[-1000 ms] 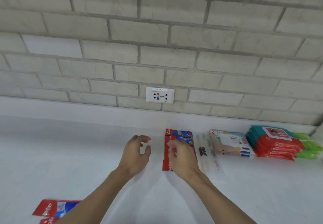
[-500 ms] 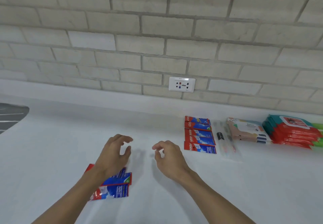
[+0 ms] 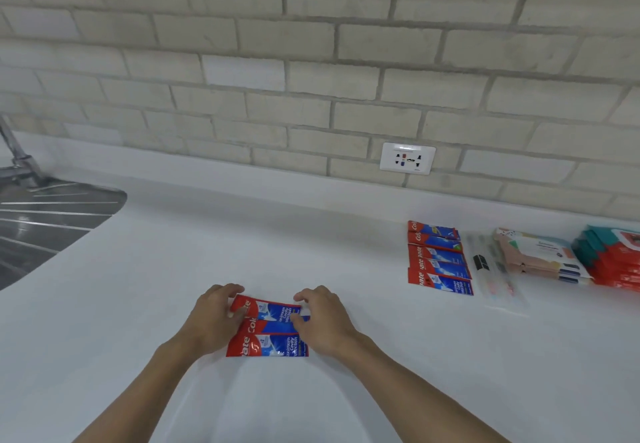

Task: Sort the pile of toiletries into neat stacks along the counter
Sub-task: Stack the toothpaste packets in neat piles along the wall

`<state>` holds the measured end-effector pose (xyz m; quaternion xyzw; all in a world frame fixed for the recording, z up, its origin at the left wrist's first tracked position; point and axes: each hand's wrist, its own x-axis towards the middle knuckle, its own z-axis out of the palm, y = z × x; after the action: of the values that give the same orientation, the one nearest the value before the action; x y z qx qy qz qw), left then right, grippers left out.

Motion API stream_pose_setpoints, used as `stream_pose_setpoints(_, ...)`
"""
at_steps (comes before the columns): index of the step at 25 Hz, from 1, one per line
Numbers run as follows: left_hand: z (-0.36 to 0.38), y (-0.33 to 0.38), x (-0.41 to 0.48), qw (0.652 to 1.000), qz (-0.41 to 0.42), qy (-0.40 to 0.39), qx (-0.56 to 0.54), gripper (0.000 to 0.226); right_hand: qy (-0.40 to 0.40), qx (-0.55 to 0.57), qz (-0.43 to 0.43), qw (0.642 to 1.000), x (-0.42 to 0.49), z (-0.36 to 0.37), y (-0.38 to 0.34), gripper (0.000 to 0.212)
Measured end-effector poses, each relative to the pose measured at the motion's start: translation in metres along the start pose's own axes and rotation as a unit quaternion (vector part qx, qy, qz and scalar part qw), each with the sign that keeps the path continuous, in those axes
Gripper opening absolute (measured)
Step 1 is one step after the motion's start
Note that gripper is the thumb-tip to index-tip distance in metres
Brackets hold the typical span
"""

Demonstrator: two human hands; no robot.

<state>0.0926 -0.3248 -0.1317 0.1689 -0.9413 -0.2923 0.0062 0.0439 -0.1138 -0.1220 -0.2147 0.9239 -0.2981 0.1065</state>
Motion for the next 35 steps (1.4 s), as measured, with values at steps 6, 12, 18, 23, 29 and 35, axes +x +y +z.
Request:
stream_pose_setpoints(6, 0.008, -0.001, -0.005, 0.989, -0.067, 0.060, -0.120, 0.033, 0.011, -0.038, 0.028, 0.999, 0.003, 0.020, -0.006, 0.048)
stream_pose_setpoints(12, 0.009, 0.001, -0.006, 0.967, -0.119, 0.079, -0.213, 0.023, 0.022, -0.011, 0.050, 0.998, 0.002, 0.022, 0.001, 0.047)
stream_pose_setpoints(18, 0.006, 0.012, -0.002, 0.943, -0.141, 0.066, -0.293, 0.020, 0.028, 0.042, 0.060, 0.997, -0.001, 0.021, 0.003, 0.037)
stream_pose_setpoints(23, -0.002, 0.039, -0.003, 0.918, -0.112, 0.043, -0.379, 0.016, 0.060, 0.198, 0.102, 0.973, -0.005, 0.006, 0.011, 0.021)
stream_pose_setpoints(29, -0.001, 0.081, 0.001, 0.899, -0.095, -0.004, -0.429, 0.007, 0.061, 0.306, 0.115, 0.943, -0.010, -0.033, 0.046, 0.016)
stream_pose_setpoints(35, 0.021, 0.125, 0.016, 0.880, -0.087, -0.064, -0.462, 0.009, 0.081, 0.320, 0.134, 0.934, -0.015, -0.077, 0.088, 0.016)
